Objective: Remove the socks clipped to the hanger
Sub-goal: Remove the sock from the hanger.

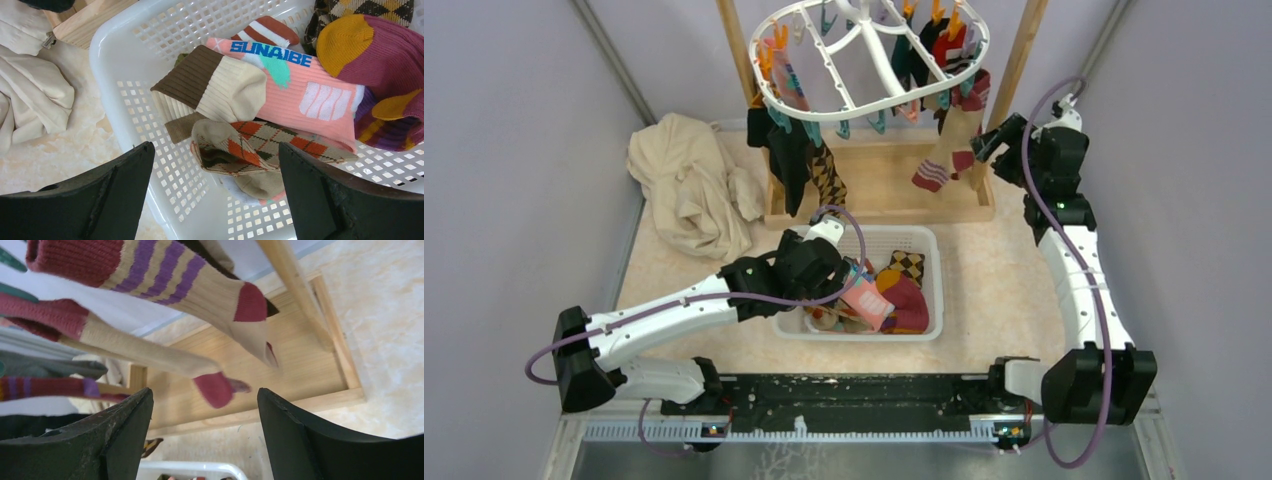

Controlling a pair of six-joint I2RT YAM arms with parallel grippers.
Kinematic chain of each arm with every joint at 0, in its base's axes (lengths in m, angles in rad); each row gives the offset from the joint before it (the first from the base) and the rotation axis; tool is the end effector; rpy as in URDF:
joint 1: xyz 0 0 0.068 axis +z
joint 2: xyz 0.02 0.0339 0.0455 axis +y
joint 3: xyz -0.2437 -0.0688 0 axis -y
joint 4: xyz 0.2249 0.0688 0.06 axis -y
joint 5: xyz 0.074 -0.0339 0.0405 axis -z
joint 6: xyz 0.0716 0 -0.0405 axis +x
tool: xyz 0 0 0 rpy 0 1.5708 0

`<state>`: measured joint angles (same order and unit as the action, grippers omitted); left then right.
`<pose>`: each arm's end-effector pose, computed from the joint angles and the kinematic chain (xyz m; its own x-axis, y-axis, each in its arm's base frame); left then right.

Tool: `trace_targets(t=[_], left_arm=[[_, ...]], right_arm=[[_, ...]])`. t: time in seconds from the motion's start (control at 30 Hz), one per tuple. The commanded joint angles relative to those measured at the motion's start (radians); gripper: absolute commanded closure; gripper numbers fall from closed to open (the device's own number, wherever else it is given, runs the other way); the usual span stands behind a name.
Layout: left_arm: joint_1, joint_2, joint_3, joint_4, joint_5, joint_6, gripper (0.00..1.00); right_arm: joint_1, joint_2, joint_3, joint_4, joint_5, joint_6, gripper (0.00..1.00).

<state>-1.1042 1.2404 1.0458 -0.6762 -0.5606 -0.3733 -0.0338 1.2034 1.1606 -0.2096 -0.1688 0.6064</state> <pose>0.1509 -0.2150 0.2564 -0.5400 0.3855 -0.7482 0.4354 0.8887 0.1437 0.3000 0.0019 0.3552 -0.2788 0.5716 -0.7718 0.0360 0.8093 0.5863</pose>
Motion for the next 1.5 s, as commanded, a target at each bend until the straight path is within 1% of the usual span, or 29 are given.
trace_targets(t=[0.0, 0.13, 0.27, 0.47, 0.67, 0.77, 0.93, 1.1, 1.3, 1.47], left_arm=[[-0.002, -0.004, 0.017, 0.007, 0.004, 0.0, 0.01], [-0.002, -0.008, 0.02, 0.004, -0.004, 0.006, 0.01], [-0.002, -0.012, 0.019, 0.0, -0.007, 0.003, 0.01], [-0.003, 0.005, 0.033, -0.009, -0.002, 0.005, 0.01], [-0.002, 0.007, 0.05, -0.036, -0.015, 0.0, 0.01], [-0.002, 0.007, 0.049, -0.035, -0.018, 0.001, 0.01], [-0.002, 0.015, 0.058, -0.044, -0.018, -0.008, 0.01], [-0.003, 0.019, 0.062, -0.049, -0.018, -0.01, 0.01], [-0.002, 0.025, 0.063, -0.048, -0.019, -0.01, 0.01], [-0.002, 0.024, 0.059, -0.049, -0.019, -0.014, 0.01]], right_arm=[[0.063, 0.015, 0.057, 0.042, -0.116, -0.018, 0.24], [0.188, 0.038, 0.144, -0.013, -0.074, -0.097, 0.26], [0.324, 0.032, 0.177, -0.067, 0.056, -0.17, 0.26], [0.393, 0.067, 0.174, -0.018, 0.066, -0.141, 0.26], [0.393, 0.122, 0.244, -0.033, 0.174, -0.168, 0.26], [0.37, 0.158, 0.267, -0.036, 0.209, -0.161, 0.25], [0.286, 0.206, 0.243, 0.019, 0.176, -0.106, 0.25], [0.204, 0.242, 0.251, 0.045, 0.153, -0.087, 0.24], [0.132, 0.271, 0.28, 0.053, 0.12, -0.075, 0.24], [0.099, 0.302, 0.319, 0.062, 0.103, -0.07, 0.24]])
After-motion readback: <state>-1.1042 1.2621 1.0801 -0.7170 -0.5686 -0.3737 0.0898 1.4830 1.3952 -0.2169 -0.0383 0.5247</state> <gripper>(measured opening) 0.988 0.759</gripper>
